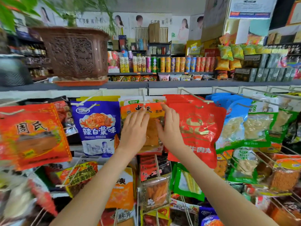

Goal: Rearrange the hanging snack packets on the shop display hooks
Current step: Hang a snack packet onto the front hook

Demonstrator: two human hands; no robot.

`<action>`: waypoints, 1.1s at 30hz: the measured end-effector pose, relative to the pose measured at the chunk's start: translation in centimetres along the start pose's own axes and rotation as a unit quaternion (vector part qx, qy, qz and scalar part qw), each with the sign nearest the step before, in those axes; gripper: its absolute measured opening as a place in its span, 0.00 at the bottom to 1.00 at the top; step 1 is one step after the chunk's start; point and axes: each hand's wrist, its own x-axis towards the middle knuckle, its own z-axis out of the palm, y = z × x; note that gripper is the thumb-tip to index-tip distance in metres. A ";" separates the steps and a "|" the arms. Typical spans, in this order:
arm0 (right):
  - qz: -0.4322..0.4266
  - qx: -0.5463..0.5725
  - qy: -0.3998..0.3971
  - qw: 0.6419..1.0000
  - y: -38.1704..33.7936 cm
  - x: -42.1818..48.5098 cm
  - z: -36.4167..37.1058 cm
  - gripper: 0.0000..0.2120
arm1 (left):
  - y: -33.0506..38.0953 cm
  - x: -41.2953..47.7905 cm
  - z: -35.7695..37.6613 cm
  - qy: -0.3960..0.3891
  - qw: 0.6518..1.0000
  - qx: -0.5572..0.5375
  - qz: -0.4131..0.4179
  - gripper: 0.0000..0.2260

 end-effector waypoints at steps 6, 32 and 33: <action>0.094 0.066 -0.158 0.981 -1.0 5.6 2.0 0.25 | -3.3 1.2 -1.6 0.005 0.994 -0.003 -0.114 0.20; 0.100 0.042 -0.163 0.981 -4.7 0.0 -4.1 0.05 | -1.0 0.3 -8.9 -0.226 0.927 -0.268 -0.134 0.08; 0.107 0.045 -0.175 0.978 -4.4 -0.9 -4.4 0.05 | -0.5 0.0 -8.7 -0.246 0.921 -0.276 -0.126 0.09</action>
